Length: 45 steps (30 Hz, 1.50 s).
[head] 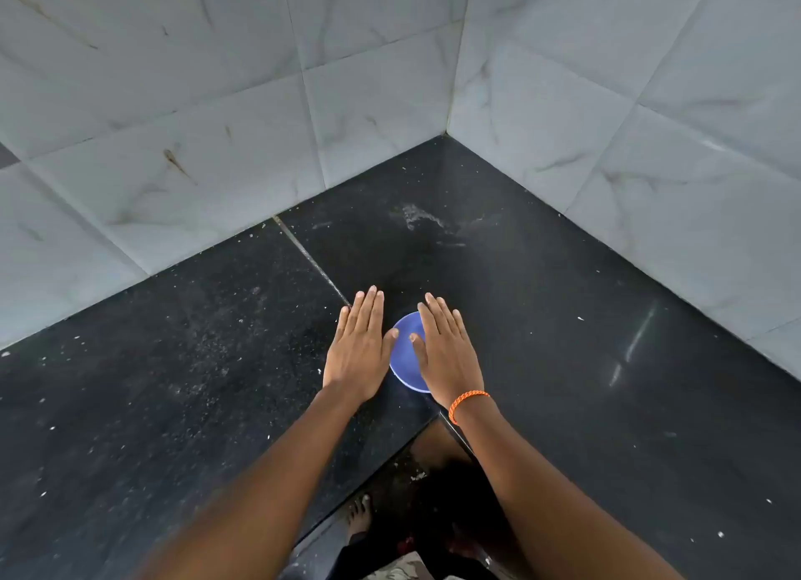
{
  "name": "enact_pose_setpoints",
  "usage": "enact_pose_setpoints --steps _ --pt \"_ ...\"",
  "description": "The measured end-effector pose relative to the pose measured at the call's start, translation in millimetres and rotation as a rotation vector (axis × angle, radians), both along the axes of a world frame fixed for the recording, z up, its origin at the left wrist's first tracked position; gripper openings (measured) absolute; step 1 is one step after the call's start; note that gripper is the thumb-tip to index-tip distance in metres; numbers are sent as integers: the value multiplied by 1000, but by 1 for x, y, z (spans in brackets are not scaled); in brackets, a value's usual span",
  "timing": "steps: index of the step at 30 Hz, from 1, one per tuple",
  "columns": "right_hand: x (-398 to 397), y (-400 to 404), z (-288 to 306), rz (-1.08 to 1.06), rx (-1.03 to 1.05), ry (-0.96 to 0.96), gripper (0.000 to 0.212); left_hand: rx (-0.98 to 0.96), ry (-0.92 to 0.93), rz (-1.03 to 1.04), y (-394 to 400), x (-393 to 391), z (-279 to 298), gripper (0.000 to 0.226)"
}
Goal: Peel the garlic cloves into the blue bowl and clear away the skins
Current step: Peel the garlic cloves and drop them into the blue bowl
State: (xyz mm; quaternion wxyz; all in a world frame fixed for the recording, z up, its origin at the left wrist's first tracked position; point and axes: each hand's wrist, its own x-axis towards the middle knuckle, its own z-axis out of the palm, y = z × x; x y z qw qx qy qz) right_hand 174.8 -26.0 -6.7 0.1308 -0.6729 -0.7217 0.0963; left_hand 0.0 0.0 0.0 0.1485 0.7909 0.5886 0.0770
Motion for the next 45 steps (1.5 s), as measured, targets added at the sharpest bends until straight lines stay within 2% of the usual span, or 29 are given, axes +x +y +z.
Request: enact_pose_setpoints --steps 7,13,17,21,25,27,30,32,35,38,41,45 --pt "-3 -5 -17 -16 -54 -88 61 -36 51 6 -1 -2 -14 70" --pt "11 -4 -27 -10 -27 -155 63 -33 25 -19 -5 10 -31 99" --pt "27 6 -27 -18 -22 -165 62 -67 15 -21 5 28 -26 73" --pt "42 14 -25 -23 -21 -162 63 -119 5 -1 16 40 -23 66" --pt "42 16 -21 -22 7 -91 61 -99 -137 6 21 27 -31 61" --pt "33 14 -12 -64 76 6 53 -33 -260 49 17 7 -34 51" --pt "6 4 3 -51 247 95 31 81 -361 164 3 -32 -41 33" --pt "-19 -7 5 5 283 131 21 37 -384 240 -10 -55 -46 33" --pt "-54 -21 -7 95 194 139 14 -81 -370 273 -25 -78 -55 40" --pt "-76 -30 -32 81 50 142 29 -164 -385 227 -31 -84 -62 46" --pt "-82 -30 -50 71 -54 193 45 -158 -375 204 -30 -78 -65 45" --pt "-84 -25 -56 56 -82 281 46 -131 -379 215 -28 -71 -67 41"
